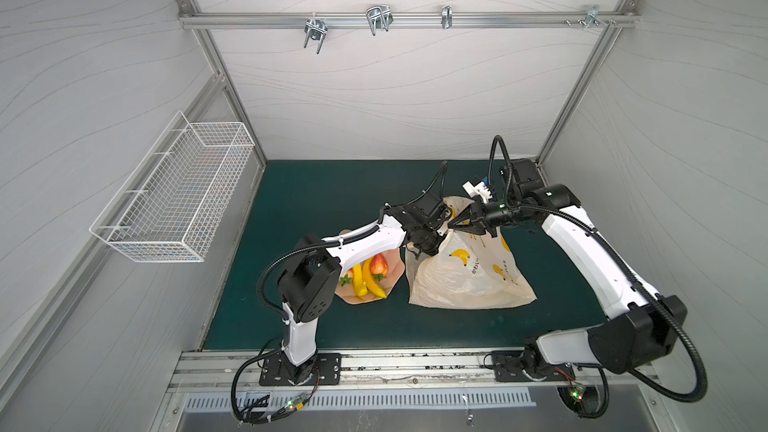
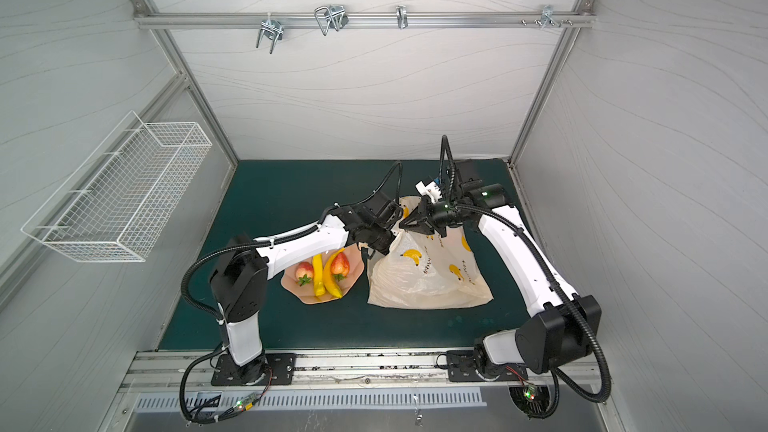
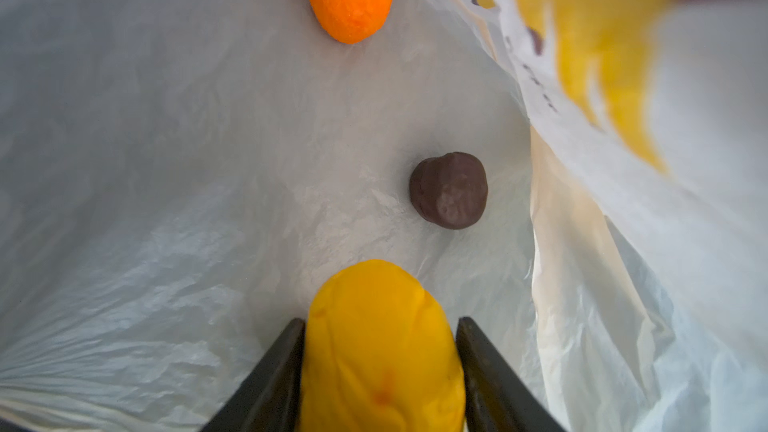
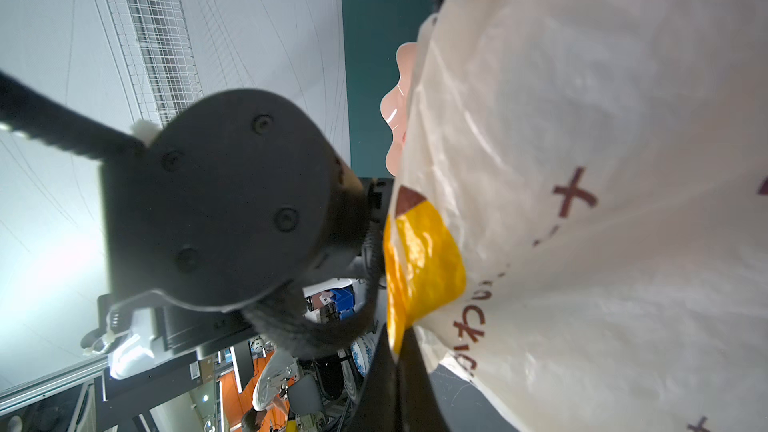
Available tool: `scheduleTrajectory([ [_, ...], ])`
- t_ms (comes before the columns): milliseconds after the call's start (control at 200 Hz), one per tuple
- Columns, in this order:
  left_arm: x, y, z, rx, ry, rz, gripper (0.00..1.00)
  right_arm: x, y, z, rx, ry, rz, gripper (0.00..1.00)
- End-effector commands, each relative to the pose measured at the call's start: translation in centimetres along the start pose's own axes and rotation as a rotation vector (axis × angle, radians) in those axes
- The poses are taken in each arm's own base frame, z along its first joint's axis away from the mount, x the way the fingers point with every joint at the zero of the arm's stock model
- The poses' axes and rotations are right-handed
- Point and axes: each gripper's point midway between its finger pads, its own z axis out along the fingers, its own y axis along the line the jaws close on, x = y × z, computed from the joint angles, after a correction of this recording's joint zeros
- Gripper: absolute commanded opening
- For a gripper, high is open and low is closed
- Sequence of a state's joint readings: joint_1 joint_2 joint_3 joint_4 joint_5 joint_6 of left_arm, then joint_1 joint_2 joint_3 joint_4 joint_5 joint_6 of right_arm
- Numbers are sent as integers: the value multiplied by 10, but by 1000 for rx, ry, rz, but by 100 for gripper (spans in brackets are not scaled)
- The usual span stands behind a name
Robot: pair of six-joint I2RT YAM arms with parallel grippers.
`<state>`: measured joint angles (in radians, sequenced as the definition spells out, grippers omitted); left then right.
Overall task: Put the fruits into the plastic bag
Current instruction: 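Open the left gripper to drop the yellow pear inside the bag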
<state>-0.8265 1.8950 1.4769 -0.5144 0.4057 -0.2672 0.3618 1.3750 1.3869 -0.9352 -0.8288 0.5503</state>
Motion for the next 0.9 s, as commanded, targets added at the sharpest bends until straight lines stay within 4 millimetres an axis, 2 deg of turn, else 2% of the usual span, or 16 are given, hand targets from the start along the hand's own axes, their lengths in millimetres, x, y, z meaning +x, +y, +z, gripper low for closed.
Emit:
scheduleTrajectory([
  [0, -13, -6, 11, 35, -25, -93, 60, 2, 11, -1, -44, 0, -26, 0],
  [300, -7, 5, 31, 12, 30, -224, 71, 1, 6, 5, -66, 8, -23, 0],
  [435, -8, 4, 31, 8, 34, -247, 75, 1, 7, 6, -73, 9, -27, 0],
  [630, -16, -5, 10, 12, 10, -245, 81, -1, 6, 3, -80, 5, -26, 0],
  [730, -14, -6, -3, 3, 6, -250, 82, 0, 4, -2, -71, 2, -23, 0],
  [895, -5, 11, -24, -37, -8, -297, 83, 3, 1, -8, -58, 0, -17, 0],
])
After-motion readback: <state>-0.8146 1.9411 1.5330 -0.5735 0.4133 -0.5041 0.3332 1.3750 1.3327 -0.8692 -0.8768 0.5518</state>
